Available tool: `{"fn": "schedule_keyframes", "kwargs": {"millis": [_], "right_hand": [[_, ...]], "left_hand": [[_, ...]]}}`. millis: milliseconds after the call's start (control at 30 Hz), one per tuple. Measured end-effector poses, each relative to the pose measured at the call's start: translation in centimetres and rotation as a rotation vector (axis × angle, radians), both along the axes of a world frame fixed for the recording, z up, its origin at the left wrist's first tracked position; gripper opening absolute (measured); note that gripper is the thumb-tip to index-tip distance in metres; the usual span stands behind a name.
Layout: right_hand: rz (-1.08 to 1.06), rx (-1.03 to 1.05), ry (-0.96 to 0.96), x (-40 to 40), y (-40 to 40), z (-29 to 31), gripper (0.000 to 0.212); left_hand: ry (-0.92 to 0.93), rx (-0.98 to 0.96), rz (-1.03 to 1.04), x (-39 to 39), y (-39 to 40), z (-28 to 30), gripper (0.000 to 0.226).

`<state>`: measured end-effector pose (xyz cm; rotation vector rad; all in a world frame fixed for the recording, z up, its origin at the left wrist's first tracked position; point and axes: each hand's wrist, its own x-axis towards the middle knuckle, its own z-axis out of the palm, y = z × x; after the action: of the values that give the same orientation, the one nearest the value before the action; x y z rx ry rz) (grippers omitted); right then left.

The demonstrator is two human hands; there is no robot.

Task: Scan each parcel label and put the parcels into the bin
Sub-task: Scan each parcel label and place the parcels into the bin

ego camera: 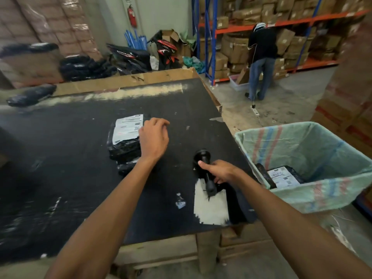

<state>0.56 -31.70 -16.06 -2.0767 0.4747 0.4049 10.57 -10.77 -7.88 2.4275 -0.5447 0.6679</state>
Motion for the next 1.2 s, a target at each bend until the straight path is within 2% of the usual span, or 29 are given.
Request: {"fn": "schedule_keyframes", "kwargs": {"millis": [67,133,200,267,333,367,533,600,667,767,867,933,1000,1100,1200], "right_hand": [[-0.051,-0.043,0.001,0.3,2.2,-0.2,0.071],[-0.139,0.01,-0.028,0.6,3.8,-0.6,0.052],[-0.27,0.175,-0.078,0.9,4.8,-1.0,0.038],[-0.364,0.278,-0.096,1.0,5.2,-1.1,0.029],[-0.42,0.342,-0.101,1.3,5.6,-1.2,0.024],[-0.441,0.375,-0.104,1.4,5.8,-1.3,0.023],[-0.486,0.461,-0.112,1.6,6.4,-1.4,0.018],[-0.486,0.498,-0.12,1.8,6.9,-1.0,0.013],[-0.475,0.512,-0.147,1.9,7.6,-0.4,0.009],[-0.446,0.506,-0.24,2.2,8.9,0.7,0.018],[-0.38,0.507,-0.329,2.3,10.0,2.4,0.018],[-0.304,0.554,-0.379,2.4,10.7,3.3,0.018],[-0.219,0.586,-0.428,2.2,11.2,3.8,0.016],[-0.121,0.592,-0.462,2.1,12.0,4.2,0.012],[-0.061,0.585,-0.484,1.6,12.5,4.1,0.013]], "left_hand": [[-0.018,0.002,0.153,0.6,2.9,0.4,0.024],[0.067,0.026,0.32,1.4,5.4,0.6,0.031],[0.266,-0.045,0.471,2.1,7.6,0.6,0.053],[0.544,-0.257,0.57,2.7,9.3,0.8,0.08],[0.726,-0.429,0.558,3.2,10.7,0.9,0.095],[0.752,-0.439,0.528,3.4,11.1,0.9,0.096],[0.729,-0.407,0.446,3.8,12.4,1.5,0.077],[0.773,-0.551,0.406,3.9,13.0,1.7,0.072],[0.863,-0.755,0.337,3.6,13.3,1.7,0.082],[0.968,-0.928,0.26,2.7,13.4,1.4,0.085],[1.133,-1.054,0.164,1.5,12.9,1.2,0.055],[1.217,-1.136,0.192,0.7,12.2,0.8,0.032],[1.235,-1.191,0.242,0.1,11.7,0.3,0.033],[1.219,-1.297,0.149,0.1,11.3,-0.1,0.044],[1.199,-1.393,0.039,0.1,11.5,-0.3,0.035]]}}
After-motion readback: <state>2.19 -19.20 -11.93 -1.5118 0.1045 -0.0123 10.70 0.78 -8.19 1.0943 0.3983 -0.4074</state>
